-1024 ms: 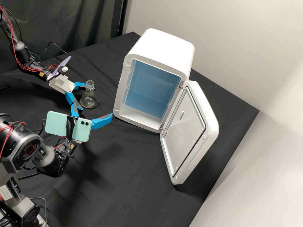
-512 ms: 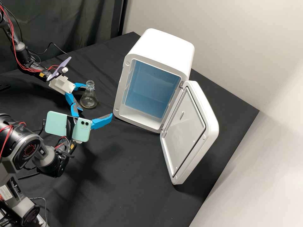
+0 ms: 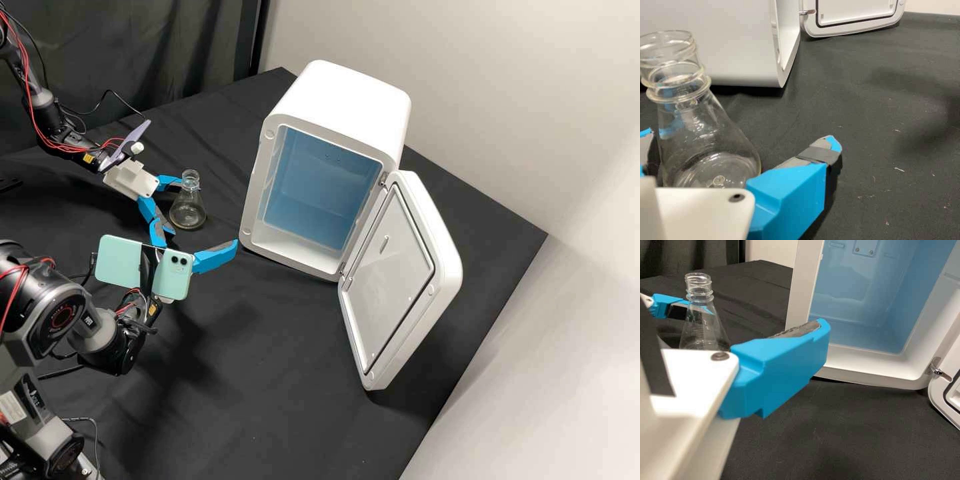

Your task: Place the flask in the incubator

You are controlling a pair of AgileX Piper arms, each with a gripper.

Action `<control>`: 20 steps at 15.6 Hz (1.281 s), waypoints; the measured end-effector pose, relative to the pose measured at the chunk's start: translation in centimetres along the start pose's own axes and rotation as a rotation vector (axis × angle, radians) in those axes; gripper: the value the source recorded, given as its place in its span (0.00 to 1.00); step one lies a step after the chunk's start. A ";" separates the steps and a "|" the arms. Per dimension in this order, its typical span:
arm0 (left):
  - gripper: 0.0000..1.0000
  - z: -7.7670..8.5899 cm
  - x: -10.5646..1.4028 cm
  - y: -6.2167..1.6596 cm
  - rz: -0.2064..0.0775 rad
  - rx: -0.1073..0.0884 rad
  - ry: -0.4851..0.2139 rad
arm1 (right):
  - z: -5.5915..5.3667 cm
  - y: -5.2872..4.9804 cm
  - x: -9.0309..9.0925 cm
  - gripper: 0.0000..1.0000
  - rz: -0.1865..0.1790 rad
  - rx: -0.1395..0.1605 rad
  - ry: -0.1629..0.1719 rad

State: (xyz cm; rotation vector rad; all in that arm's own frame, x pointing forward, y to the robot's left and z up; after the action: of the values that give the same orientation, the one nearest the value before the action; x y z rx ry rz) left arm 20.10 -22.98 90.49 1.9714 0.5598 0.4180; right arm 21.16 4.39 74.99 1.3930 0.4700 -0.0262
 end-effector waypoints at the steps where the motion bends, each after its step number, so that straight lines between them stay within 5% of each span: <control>1: 1.00 0.1 0.0 -0.01 0.000 0.001 -0.002 | 0.0 0.0 0.0 1.00 0.000 0.000 0.000; 10: 1.00 0.2 0.1 -0.02 -0.002 0.003 -0.008 | 0.1 0.0 0.0 1.00 -0.002 -0.001 0.000; 17: 1.00 0.2 0.1 -0.02 -0.002 0.003 -0.008 | 1.7 0.2 -0.2 1.00 -0.008 0.000 -0.057; 20: 1.00 0.2 0.1 -0.02 -0.002 0.003 -0.008 | 1.7 0.1 -0.1 1.00 -0.020 -0.005 -0.047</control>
State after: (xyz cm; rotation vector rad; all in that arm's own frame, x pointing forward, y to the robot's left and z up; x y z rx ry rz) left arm 20.28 -23.09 90.37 1.9744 0.5576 0.4086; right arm 21.56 2.78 75.30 1.3803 0.4440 -0.0740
